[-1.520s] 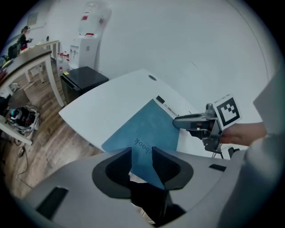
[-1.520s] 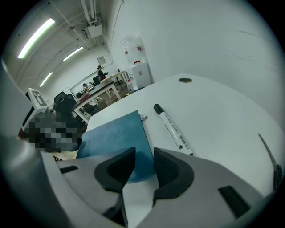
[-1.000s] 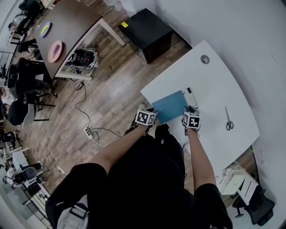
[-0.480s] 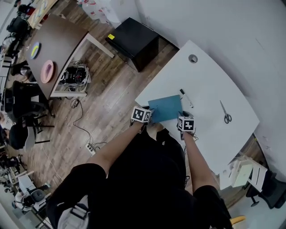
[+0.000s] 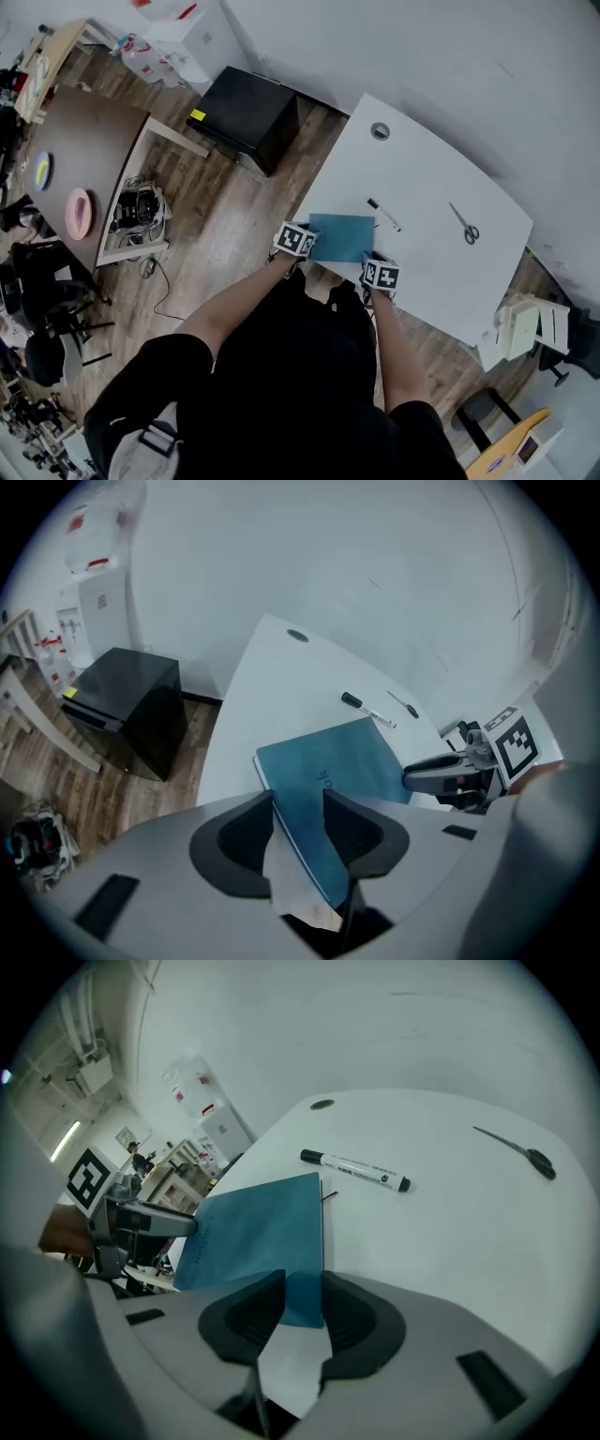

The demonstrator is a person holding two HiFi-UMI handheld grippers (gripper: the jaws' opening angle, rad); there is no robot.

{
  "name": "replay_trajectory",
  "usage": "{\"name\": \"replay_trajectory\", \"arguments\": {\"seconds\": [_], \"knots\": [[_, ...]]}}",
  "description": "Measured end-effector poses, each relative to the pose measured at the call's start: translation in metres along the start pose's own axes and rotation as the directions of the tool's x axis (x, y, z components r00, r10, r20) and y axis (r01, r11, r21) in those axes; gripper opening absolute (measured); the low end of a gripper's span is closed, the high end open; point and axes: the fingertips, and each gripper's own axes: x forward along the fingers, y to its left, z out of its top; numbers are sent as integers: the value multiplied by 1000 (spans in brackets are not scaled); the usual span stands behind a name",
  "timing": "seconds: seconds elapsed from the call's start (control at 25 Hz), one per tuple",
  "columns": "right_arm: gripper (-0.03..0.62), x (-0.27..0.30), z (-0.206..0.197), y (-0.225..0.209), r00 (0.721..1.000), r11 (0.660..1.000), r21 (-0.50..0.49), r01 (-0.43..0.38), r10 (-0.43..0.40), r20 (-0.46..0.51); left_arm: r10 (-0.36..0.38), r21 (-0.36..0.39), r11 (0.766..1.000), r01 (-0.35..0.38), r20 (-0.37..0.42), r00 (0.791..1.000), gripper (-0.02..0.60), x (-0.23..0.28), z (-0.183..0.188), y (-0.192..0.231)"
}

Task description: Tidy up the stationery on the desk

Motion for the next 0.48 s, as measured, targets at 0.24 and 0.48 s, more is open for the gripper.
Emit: {"name": "replay_trajectory", "arguments": {"seconds": [0.24,0.48], "knots": [[120,3,-9,23,1000,995,97,16,-17,10,-58,66,996,56,17,998,170,7,41,15],[121,9,-12,36,1000,992,125,-4,4,-2,-85,135,987,82,14,996,170,17,66,21]]}}
